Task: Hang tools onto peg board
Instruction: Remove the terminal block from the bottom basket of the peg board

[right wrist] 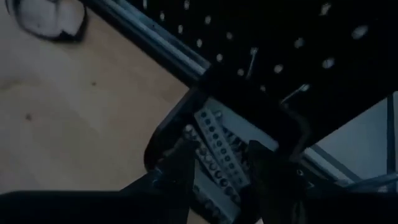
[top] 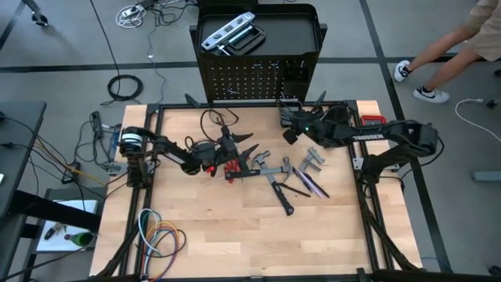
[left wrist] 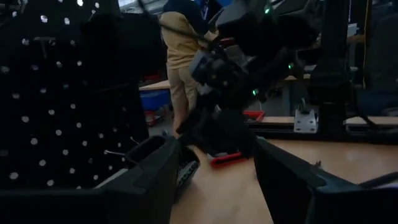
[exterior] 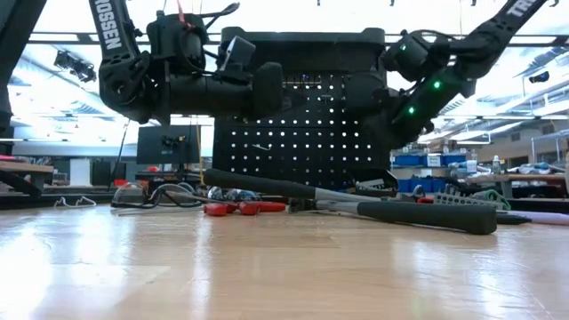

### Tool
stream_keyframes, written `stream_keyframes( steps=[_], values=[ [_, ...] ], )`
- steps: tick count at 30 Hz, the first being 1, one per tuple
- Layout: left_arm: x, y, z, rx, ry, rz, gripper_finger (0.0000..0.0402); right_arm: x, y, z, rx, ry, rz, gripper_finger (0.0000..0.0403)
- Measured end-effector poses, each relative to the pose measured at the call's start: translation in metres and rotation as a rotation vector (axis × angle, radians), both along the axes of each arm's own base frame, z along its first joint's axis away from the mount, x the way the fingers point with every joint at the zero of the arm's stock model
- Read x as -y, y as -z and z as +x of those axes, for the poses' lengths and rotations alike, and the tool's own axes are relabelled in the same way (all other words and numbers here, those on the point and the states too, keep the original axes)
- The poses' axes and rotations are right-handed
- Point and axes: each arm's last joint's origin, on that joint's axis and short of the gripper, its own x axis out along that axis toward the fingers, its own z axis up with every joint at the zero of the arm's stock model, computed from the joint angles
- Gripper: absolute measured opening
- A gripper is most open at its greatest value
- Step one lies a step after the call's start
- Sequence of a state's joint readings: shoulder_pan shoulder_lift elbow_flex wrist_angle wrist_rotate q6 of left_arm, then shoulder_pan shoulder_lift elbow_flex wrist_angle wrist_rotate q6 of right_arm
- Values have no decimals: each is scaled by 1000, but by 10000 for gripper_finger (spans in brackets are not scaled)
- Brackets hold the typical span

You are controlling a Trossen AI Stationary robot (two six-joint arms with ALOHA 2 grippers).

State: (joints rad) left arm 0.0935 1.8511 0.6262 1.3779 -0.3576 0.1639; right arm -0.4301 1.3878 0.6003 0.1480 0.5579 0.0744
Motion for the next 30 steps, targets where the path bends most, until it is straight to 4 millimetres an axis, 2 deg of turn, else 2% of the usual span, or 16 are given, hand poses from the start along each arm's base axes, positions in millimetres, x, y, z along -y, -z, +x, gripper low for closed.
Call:
stream_keyframes(
  steps=[8,14,17,22,30],
  values=[
    [0,-1,0,-1,-10,32,206,-2,20,12,-120,-88,-27,155],
    [0,-1,0,-23,-13,59,206,-12,16,17,-272,-257,-144,154],
    [1,2,0,-46,-12,61,206,2,11,15,-281,-275,-196,154],
    [0,1,0,-45,-15,63,206,30,9,6,-291,-310,-84,155],
    [-2,1,0,-49,-22,80,206,46,12,-5,-269,-354,-4,154]
  ],
)
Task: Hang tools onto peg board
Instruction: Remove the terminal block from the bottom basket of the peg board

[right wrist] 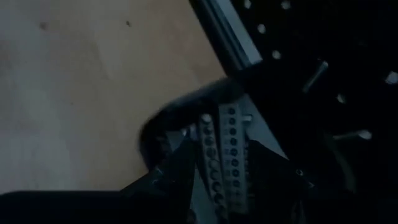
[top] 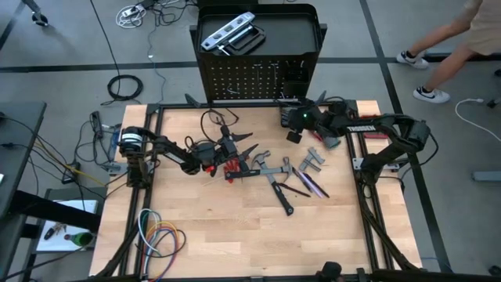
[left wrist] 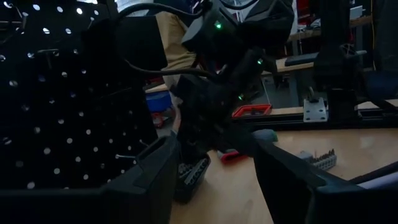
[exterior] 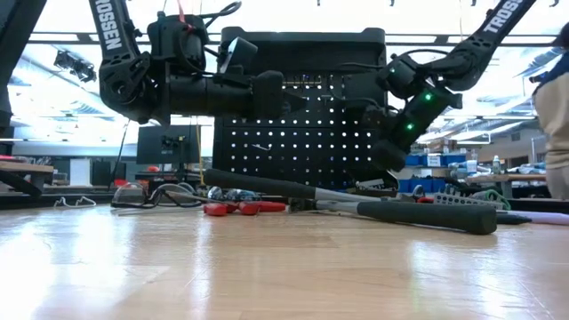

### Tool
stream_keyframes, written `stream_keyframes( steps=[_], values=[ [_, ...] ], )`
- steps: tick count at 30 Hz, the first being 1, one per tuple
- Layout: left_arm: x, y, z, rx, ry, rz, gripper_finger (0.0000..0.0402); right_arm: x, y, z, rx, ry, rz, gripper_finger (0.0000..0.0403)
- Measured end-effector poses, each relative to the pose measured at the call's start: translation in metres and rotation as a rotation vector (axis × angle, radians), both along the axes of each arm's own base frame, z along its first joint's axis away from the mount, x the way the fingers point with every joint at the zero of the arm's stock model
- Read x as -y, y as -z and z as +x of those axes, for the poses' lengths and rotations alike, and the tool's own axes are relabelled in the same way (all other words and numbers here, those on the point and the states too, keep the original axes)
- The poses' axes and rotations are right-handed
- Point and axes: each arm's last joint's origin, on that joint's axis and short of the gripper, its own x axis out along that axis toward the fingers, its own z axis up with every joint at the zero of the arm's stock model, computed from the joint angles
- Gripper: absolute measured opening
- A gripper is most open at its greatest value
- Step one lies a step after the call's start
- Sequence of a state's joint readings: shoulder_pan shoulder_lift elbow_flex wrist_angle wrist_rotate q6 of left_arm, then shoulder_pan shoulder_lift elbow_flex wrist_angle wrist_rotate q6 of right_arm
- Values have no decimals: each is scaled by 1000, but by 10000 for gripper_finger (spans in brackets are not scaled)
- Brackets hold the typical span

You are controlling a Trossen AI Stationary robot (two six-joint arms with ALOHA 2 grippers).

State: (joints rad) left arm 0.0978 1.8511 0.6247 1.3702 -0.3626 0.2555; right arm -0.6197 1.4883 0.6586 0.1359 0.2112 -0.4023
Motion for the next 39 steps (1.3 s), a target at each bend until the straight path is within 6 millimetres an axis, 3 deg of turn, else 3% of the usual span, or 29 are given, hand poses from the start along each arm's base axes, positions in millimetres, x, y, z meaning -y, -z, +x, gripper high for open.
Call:
stream_keyframes(
  steps=[6,20,25,30,39],
  values=[
    [0,0,0,2,0,-1,206,7,-2,-1,14,6,16,154],
    [0,-1,0,11,0,0,206,34,19,32,-210,14,131,149],
    [0,0,0,3,0,-1,206,38,30,36,-256,27,147,111],
    [0,0,0,2,0,0,206,38,32,37,-267,43,128,35],
    [0,0,0,-1,-2,0,206,27,10,36,-257,78,51,35]
  ],
)
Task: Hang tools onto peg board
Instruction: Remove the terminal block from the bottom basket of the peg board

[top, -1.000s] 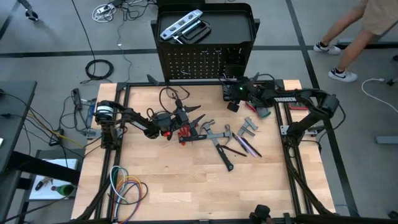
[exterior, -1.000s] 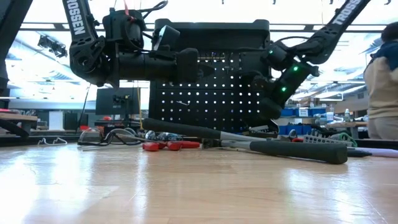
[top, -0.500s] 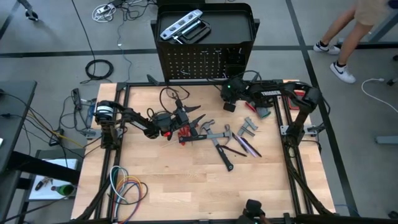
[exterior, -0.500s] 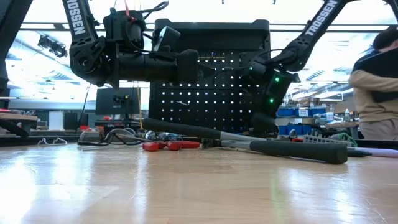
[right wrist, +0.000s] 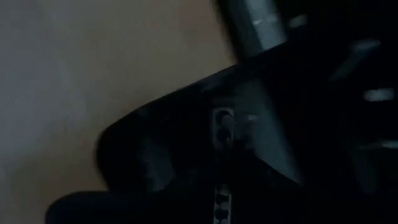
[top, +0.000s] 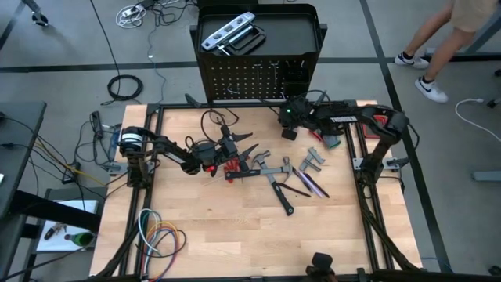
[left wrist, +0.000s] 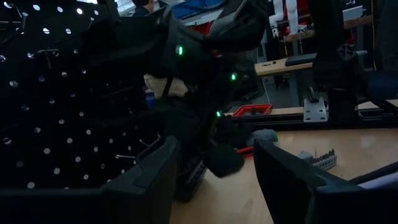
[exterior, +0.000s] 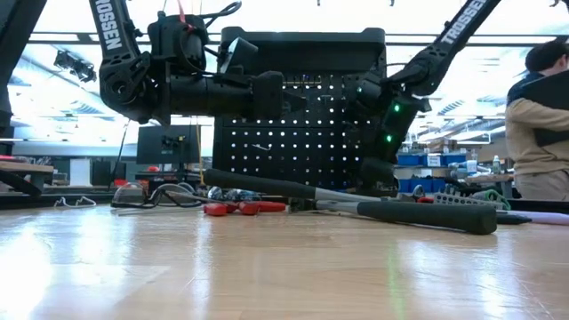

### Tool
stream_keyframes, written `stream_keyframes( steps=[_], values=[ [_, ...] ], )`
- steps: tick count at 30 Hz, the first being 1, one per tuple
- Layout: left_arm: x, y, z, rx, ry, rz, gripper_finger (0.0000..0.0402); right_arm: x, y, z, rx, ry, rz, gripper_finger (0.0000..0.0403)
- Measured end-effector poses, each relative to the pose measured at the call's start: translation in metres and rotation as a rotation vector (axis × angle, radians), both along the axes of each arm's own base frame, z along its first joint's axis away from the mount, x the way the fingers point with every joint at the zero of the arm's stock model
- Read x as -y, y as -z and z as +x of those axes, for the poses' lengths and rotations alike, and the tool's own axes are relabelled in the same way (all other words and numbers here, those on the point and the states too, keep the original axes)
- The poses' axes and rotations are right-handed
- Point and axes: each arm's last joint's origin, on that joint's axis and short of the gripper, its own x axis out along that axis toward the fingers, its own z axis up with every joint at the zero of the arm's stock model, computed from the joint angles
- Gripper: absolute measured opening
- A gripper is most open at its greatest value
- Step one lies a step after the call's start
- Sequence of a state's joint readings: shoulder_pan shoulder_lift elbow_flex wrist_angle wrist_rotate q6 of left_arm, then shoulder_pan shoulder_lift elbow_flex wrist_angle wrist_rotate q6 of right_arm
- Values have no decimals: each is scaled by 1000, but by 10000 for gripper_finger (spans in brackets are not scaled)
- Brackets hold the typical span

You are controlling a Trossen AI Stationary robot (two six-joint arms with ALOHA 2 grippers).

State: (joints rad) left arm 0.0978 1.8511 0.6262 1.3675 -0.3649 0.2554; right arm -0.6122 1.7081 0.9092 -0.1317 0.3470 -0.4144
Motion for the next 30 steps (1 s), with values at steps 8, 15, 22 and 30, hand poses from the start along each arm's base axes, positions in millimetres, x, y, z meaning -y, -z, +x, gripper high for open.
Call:
stream_keyframes(
  steps=[8,15,22,30],
  values=[
    [0,1,0,-8,0,0,206,-12,-28,-5,77,91,-45,34],
    [0,2,0,-20,-1,-3,206,-52,-64,-16,114,88,-7,5],
    [0,2,0,-19,-1,-3,206,-89,-93,-41,168,135,75,5],
    [0,1,0,-5,2,-7,206,-122,-98,-62,206,228,412,5]
  ],
)
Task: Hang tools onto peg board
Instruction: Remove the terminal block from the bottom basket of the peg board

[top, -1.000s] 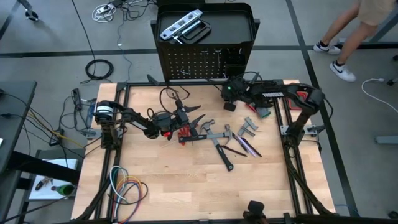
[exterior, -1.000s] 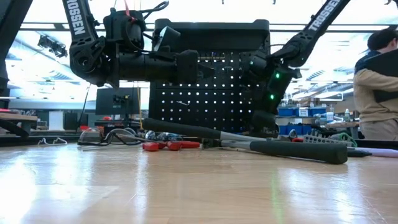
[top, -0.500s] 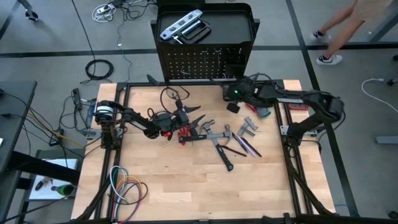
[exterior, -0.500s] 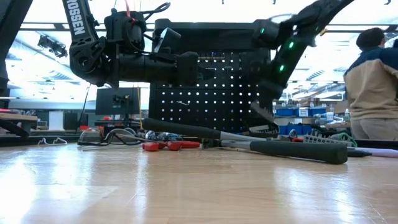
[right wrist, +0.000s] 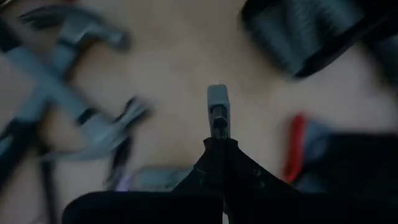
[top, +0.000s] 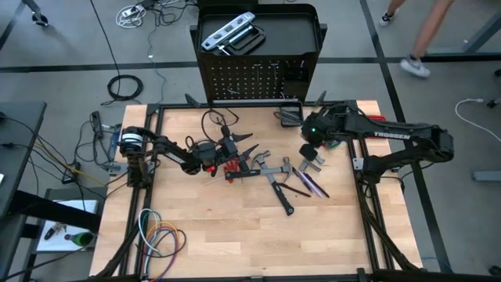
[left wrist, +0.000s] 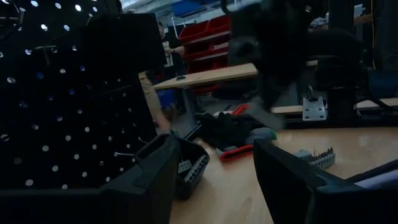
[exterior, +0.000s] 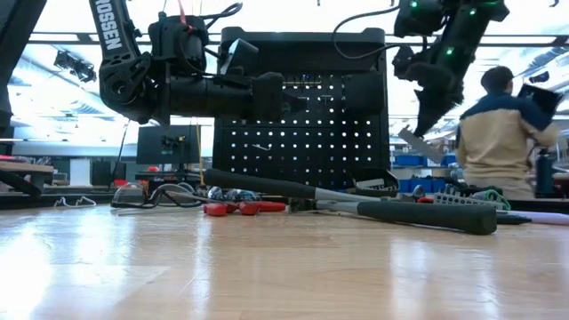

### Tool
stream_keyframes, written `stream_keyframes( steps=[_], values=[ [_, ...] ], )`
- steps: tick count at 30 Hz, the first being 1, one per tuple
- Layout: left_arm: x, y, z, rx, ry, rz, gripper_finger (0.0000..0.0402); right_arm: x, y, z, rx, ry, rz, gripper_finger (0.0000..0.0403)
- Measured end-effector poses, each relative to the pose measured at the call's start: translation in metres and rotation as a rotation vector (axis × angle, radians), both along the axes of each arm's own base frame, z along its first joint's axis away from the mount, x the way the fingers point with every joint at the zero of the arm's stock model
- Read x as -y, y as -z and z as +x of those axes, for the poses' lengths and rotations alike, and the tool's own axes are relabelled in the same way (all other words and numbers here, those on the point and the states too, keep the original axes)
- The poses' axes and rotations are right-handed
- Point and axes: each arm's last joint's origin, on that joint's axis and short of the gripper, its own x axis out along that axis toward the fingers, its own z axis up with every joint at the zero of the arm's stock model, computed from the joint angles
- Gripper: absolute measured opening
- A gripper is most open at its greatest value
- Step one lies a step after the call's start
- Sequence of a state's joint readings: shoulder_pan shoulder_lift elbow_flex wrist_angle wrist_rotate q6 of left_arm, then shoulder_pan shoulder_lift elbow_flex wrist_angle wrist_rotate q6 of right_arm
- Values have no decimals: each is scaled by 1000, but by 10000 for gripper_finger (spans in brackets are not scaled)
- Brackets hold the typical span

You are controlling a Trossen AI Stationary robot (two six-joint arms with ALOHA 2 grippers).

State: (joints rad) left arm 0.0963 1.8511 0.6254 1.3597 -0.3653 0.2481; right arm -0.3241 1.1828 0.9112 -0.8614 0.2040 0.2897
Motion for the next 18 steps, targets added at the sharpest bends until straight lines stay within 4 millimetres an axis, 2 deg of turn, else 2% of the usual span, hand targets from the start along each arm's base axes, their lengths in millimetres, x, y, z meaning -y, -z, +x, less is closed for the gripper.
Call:
stream_keyframes(
  steps=[4,12,15,18],
  values=[
    [0,-1,0,19,3,-17,206,-9,13,-1,-12,29,128,6],
    [0,-2,0,38,7,-38,206,-15,64,-10,-144,63,220,10],
    [0,-2,0,38,15,-38,206,-16,70,-10,-160,57,224,24],
    [1,-2,0,37,39,-35,206,-16,68,-7,-149,30,213,49]
  ],
)
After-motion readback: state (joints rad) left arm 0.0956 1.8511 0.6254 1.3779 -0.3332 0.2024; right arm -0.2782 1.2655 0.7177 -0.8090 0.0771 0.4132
